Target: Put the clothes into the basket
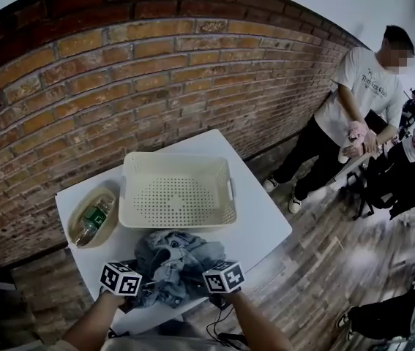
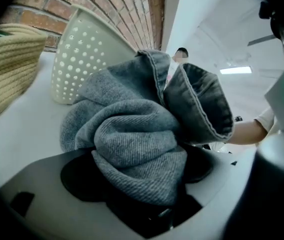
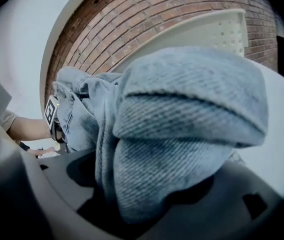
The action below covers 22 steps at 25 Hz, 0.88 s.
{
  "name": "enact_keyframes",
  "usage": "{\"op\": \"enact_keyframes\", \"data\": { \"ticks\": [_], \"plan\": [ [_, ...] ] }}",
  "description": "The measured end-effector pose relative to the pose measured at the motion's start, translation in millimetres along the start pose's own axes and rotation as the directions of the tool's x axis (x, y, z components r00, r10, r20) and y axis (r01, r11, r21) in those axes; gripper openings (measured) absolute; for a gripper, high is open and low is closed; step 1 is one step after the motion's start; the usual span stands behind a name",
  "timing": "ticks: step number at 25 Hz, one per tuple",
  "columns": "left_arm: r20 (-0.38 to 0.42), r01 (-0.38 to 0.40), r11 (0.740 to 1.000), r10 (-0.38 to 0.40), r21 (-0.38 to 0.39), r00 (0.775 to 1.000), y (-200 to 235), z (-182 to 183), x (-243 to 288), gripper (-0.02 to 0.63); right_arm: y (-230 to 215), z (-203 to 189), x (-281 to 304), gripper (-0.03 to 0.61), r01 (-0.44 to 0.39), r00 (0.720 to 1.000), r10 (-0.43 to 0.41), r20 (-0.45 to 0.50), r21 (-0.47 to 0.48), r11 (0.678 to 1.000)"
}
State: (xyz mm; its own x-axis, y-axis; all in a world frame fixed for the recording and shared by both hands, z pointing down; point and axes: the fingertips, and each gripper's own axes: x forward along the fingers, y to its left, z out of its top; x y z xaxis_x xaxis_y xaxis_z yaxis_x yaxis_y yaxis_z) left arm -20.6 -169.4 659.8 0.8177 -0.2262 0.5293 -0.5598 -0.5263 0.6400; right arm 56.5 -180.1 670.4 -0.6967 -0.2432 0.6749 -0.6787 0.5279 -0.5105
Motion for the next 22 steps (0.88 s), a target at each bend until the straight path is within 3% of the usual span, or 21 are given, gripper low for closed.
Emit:
{"op": "enact_keyframes", "data": {
  "ticks": [8, 14, 22],
  "plan": [
    [0.091, 0.028, 0.999, -0.032, 0.038, 0.995, -22.6, 3.2, -14.6, 0.382, 23.2, 8.0, -14.7, 0.314, 0.051, 0.995, -0.044, 0.085, -0.08, 0.995],
    [0.141, 0.007, 0.991, -0.026, 0.133, 0.99, -47.0, 8.8, -39.1, 0.377, 50.0, 14.2, -34.3, 0.308, 0.07, 0.985, -0.05, 0.164, -0.12, 0.99],
    [0.236, -0.018, 0.973, -0.038, 0.231, 0.971, -81.9, 41.8, -71.6, 0.377, 80.8, 49.5, -72.6, 0.307, 0.139, 0.963, -0.082, 0.258, -0.211, 0.968]
  ]
}}
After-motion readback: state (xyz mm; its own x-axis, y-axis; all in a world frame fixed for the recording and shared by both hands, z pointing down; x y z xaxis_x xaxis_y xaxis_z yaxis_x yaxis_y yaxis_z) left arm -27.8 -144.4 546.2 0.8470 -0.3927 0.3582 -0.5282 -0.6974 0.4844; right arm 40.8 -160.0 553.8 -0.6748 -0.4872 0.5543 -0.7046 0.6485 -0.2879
